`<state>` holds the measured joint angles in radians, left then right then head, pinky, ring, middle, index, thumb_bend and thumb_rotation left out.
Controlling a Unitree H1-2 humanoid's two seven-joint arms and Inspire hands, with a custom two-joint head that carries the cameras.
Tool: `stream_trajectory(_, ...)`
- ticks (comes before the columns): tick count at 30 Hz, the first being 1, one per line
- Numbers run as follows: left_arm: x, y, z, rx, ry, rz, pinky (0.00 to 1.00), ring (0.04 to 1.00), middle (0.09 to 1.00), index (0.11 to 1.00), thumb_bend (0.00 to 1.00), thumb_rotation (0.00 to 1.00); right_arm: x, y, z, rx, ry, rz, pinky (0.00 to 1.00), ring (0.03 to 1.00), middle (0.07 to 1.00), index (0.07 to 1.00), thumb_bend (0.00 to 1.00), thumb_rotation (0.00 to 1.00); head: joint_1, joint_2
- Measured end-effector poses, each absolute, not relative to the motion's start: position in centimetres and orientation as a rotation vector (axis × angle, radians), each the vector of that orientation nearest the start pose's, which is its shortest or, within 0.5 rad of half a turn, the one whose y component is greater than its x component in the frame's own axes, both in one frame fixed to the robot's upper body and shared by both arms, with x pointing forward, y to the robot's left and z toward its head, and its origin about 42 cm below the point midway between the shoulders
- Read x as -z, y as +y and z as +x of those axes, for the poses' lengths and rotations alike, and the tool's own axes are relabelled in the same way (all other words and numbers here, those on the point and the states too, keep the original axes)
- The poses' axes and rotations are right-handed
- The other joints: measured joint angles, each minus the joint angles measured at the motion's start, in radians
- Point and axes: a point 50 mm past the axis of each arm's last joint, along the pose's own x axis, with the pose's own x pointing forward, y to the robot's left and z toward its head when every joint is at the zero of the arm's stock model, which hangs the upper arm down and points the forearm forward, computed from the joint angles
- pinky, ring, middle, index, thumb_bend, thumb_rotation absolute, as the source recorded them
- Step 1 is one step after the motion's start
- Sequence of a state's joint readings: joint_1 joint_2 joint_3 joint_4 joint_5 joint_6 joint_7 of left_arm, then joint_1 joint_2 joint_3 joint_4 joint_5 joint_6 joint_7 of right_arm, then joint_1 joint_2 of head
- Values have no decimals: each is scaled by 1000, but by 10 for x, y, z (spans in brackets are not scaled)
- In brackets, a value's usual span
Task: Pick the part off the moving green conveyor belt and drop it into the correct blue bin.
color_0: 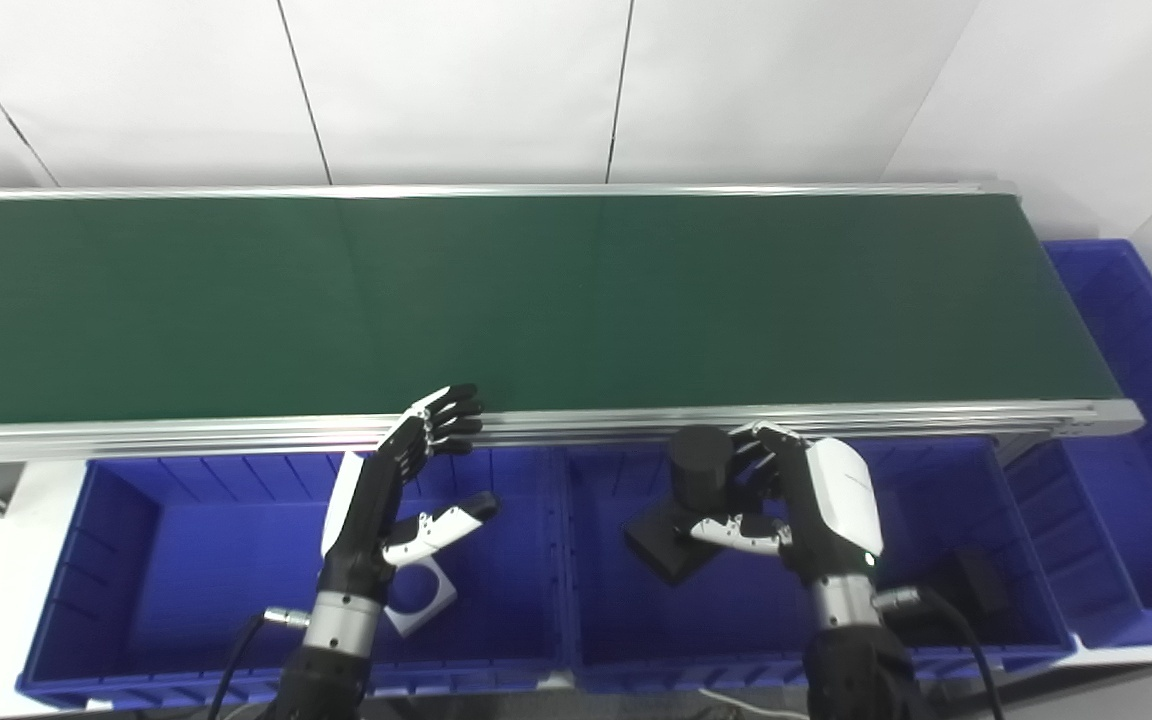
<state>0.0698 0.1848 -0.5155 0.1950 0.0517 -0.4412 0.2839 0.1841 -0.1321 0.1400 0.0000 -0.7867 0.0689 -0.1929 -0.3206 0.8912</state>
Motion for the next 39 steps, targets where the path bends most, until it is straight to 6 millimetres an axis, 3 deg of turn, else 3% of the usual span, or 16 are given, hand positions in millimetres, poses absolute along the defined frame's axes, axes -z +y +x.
stream_trajectory(1,-40,158,220,256,-155,124,656,726,774,794,741,585,-51,-236,217,-11,152,-955,755,841,866,856,667,286,0,0)
stream_trajectory(3,-41,158,221,251,-155,116,659,729,776,795,742,588,-48,-237,219,-121,237,-1042,939,971,976,952,760,505,8,9)
stream_trajectory(6,-42,159,221,245,-155,108,661,732,774,792,740,572,-44,-232,216,-203,284,-1112,994,997,998,992,783,635,11,11)
stream_trajectory(12,-41,160,219,242,-145,97,657,727,772,792,734,576,-45,-215,213,-182,262,-1108,1000,1000,1000,1000,822,683,6,12)
stream_trajectory(21,-43,165,218,235,-149,91,667,735,776,790,753,593,-51,-206,186,-93,92,-896,928,1000,1000,1000,815,607,17,-5)
stream_trajectory(30,-40,165,214,236,-136,95,667,729,770,781,763,597,-60,-196,186,-61,-30,-741,794,907,952,961,796,542,37,-28)
stream_trajectory(34,-39,166,214,236,-135,97,661,727,770,784,757,579,-62,-194,184,-62,-55,-657,781,872,917,954,786,505,58,-41)
stream_trajectory(39,-38,164,212,240,-131,100,660,723,768,779,748,586,-61,-193,181,-79,-65,-569,814,868,902,983,774,532,75,-52)
